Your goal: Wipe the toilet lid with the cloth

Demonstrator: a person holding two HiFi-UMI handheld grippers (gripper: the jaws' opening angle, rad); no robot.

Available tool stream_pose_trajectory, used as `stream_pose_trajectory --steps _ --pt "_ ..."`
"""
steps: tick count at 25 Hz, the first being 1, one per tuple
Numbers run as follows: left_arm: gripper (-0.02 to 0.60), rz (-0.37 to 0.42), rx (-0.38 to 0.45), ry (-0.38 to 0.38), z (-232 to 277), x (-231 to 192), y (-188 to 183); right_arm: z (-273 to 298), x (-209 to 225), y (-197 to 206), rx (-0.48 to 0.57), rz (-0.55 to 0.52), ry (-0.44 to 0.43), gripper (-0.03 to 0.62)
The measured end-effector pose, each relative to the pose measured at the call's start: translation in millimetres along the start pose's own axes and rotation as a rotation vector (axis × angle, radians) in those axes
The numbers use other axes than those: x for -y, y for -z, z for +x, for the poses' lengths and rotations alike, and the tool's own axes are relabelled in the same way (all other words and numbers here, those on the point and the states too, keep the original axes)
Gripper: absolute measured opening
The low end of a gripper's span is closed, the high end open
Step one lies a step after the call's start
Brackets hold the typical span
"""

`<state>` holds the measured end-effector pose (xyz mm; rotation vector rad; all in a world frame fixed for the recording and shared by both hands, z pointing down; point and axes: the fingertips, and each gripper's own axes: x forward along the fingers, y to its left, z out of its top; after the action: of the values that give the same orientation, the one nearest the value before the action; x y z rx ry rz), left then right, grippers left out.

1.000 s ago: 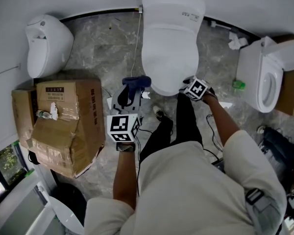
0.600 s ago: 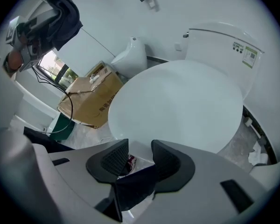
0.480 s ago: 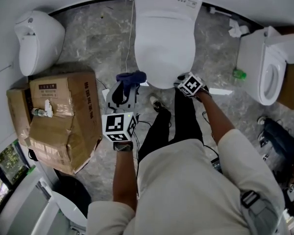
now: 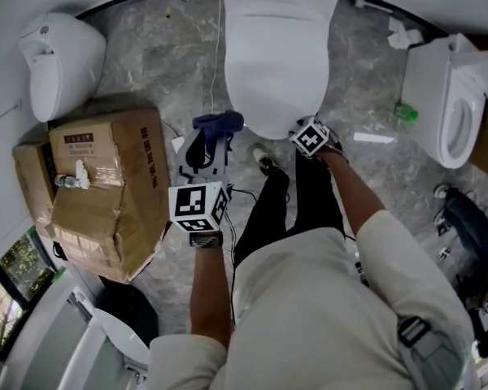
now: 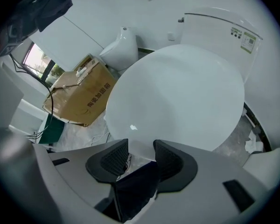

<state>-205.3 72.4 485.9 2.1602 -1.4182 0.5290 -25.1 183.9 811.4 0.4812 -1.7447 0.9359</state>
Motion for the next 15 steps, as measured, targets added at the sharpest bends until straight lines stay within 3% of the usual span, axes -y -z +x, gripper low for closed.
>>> stream_pose_trajectory --steps 4,15 --pt "0.100 -0.008 -0.011 0.008 7 2 3 10 0 4 0.020 0.056 -0.023 0.201" --pt "0.100 -0.006 -0.066 0.007 21 -13 25 43 7 -1 0.063 0.075 -0.023 0.225"
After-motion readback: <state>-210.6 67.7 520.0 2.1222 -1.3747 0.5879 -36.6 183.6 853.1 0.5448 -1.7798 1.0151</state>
